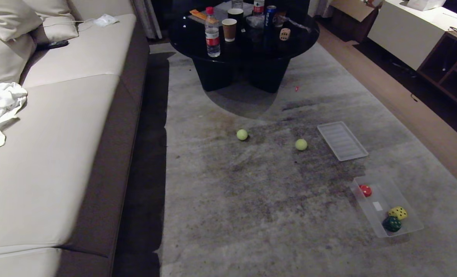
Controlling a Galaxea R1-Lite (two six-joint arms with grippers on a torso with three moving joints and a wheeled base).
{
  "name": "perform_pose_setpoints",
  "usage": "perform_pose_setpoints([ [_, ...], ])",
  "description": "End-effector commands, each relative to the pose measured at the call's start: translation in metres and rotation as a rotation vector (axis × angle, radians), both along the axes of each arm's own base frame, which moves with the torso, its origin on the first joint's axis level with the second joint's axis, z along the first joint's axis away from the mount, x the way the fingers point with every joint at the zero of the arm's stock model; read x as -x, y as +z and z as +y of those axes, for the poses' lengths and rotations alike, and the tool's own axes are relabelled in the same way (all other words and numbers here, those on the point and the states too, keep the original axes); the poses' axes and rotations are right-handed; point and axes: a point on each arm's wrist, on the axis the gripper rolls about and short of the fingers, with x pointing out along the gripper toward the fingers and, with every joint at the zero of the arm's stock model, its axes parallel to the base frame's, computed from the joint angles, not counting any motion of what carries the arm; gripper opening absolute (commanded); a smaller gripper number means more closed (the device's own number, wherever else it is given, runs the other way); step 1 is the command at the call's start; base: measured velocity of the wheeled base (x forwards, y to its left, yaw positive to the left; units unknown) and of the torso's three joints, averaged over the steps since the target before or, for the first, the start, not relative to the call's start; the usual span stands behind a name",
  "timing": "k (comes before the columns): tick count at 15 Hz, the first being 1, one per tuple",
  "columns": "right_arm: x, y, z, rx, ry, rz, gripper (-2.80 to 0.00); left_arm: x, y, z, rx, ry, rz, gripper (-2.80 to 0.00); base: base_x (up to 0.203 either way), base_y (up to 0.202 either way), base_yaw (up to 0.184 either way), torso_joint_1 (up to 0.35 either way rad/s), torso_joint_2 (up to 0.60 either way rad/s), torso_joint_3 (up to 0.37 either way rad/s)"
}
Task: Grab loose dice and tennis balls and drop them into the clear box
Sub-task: Find toys out of the box
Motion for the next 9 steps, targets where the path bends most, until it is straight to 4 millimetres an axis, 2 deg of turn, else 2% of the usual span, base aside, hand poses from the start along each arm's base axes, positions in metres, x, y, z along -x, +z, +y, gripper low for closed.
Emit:
perform_pose_setpoints([
  [1, -0.0008, -0.0029, 0.0, 0.0, 0.001, 0.01, -2.8, -0.0002, -0.0004, 0.0, 0.0, 0.001, 0.003, -2.8, 0.0, 0.0, 0.0, 0.007, 0.0, -0.198],
  [9, -0.0008, -0.0028, 0.0, 0.0, 0.0, 0.009, -2.8, -0.0002, -0.0004, 0.0, 0.0, 0.001, 0.003, -2.8, 0.0, 0.0, 0.0, 0.004, 0.01, -0.199],
])
